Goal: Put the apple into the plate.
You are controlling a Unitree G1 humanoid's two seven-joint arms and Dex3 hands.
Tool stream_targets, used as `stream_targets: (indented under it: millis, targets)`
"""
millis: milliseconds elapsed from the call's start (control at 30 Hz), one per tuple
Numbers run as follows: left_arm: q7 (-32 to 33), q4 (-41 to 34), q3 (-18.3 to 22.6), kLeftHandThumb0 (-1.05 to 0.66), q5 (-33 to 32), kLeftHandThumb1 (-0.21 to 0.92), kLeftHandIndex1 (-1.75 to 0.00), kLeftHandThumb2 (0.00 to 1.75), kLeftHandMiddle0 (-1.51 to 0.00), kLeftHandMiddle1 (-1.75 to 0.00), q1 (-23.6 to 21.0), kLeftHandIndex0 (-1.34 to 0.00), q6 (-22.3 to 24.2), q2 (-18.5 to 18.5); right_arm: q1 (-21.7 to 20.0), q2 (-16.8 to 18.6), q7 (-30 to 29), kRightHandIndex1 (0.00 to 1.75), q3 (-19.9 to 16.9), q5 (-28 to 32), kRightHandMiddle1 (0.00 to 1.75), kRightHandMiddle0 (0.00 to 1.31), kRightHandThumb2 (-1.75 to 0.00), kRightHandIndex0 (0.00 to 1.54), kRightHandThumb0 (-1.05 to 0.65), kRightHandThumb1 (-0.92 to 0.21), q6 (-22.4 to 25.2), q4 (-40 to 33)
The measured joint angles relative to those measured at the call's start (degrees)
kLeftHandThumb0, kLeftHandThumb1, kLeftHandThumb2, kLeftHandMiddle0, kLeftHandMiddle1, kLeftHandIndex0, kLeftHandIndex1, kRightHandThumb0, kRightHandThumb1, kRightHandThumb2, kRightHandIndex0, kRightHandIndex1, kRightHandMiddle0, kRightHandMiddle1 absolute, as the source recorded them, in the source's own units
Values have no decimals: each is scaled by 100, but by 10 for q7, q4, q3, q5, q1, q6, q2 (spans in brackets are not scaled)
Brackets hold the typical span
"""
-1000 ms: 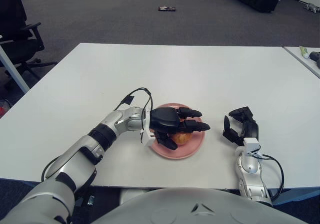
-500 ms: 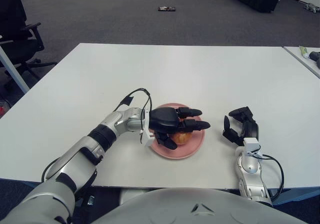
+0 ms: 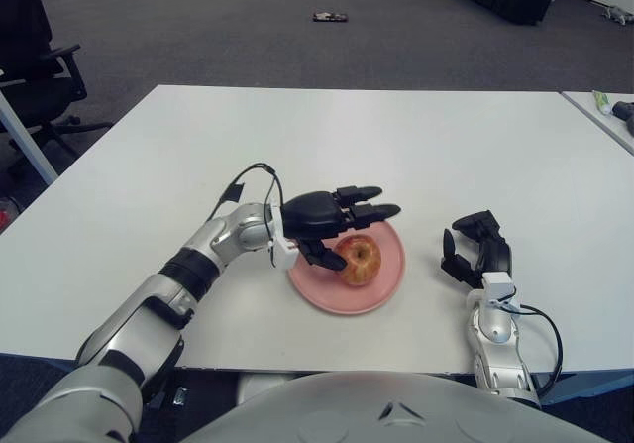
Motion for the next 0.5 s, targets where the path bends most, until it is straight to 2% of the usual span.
stream_targets:
  millis: [200,400,467,500]
  targets:
    - [56,-51,84,-104,-30,92,0,104,0,0,52,0,53,-3,1,0,0,139,-1,0,175,38,-94,68,-39,-62,-1,0]
    - [111,-106,152,-97,-83,92,-2,119,-2,-1,122,-3,125,-45,0,0,0,139,0,1,175,38,-94,68,-39,-62,-4,3]
    - [133,-103,172,-94,-101,92,-15,121,-6,-4,146,-1,136,-63,-1,0,1,139,0,1,175,38,-94,69,-39,-62,-10,5]
    - [144,-99,181,-92,-109,92,-33,121,-10,-8,156,-1,141,-71,-1,0,0,139,0,1,175,38,-94,69,-39,-62,-12,7]
